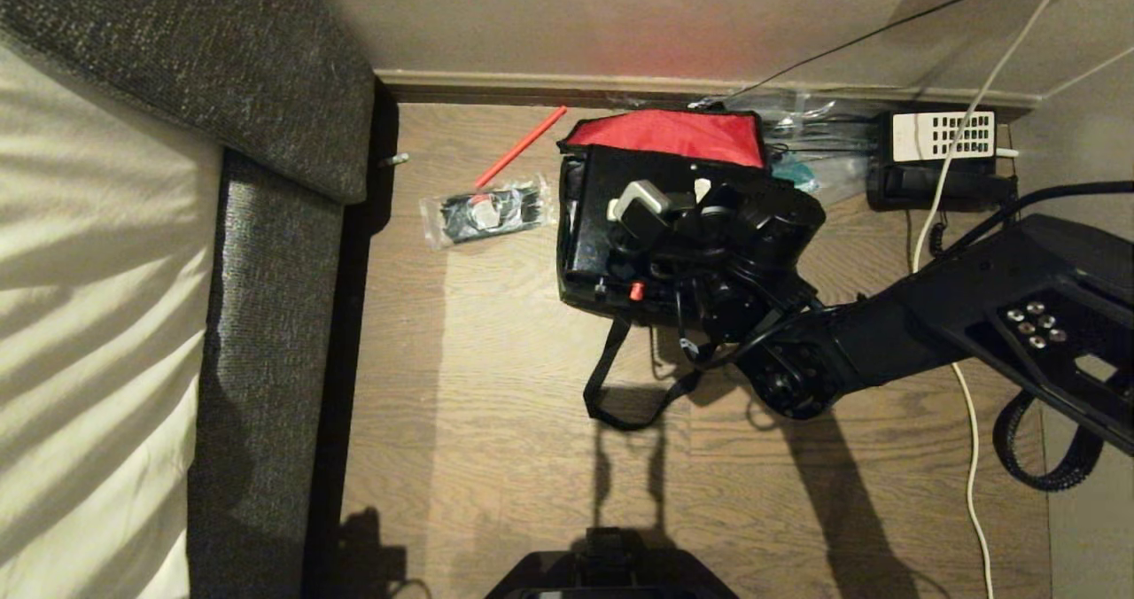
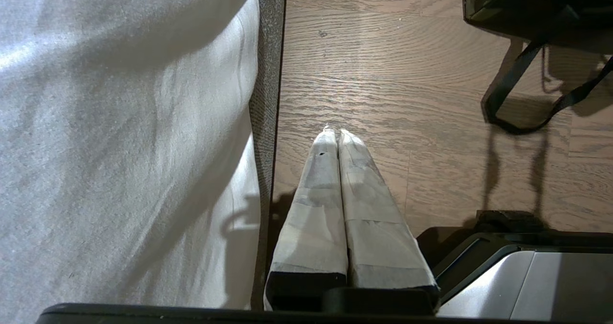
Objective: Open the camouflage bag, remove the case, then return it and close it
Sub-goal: Place the black box back
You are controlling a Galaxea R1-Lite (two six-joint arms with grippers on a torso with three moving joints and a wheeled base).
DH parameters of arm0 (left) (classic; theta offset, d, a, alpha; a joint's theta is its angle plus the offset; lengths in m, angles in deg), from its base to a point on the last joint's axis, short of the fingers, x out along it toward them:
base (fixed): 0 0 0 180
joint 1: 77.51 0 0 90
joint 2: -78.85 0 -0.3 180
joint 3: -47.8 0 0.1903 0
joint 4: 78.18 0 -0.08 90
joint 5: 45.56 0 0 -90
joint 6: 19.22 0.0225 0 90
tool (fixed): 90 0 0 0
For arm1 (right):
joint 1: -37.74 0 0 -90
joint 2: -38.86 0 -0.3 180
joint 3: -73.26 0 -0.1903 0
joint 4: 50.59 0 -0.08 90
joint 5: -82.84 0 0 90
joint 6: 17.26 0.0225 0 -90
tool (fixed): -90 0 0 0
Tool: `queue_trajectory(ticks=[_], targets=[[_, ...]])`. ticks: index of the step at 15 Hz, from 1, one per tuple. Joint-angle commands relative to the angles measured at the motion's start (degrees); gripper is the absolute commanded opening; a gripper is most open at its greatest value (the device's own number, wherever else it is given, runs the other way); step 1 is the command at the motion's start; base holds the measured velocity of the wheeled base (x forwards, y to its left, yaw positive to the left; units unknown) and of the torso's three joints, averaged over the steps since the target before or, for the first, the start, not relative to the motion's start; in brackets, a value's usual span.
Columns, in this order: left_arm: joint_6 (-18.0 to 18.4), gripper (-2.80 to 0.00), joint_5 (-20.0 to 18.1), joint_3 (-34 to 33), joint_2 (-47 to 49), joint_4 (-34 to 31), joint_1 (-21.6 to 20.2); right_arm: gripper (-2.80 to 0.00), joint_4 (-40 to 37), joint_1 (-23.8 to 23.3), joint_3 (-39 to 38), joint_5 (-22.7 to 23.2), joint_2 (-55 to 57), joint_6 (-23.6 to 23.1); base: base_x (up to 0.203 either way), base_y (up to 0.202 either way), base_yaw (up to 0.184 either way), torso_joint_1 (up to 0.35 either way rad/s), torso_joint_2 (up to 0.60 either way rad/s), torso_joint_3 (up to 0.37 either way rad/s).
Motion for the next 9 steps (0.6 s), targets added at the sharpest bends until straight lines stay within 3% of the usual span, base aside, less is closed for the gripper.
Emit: queue_trajectory(ticks=[1, 9], targets=[[-0.01, -2.8, -0.02, -0.09, -0.04, 0.04, -0.01, -2.8, 0.88, -0.31, 0.68, 0.03, 2.38, -0.58, 0.0, 0.0, 0.0, 0.0, 0.0, 0.0], [-0.01, -2.8, -0.02, -0.09, 0.0, 0.04, -0.01, -2.8, 1.65, -1.43, 5.47, 0.59, 8.61, -0.27, 0.0, 0.0, 0.0, 0.0, 0.0, 0.0]])
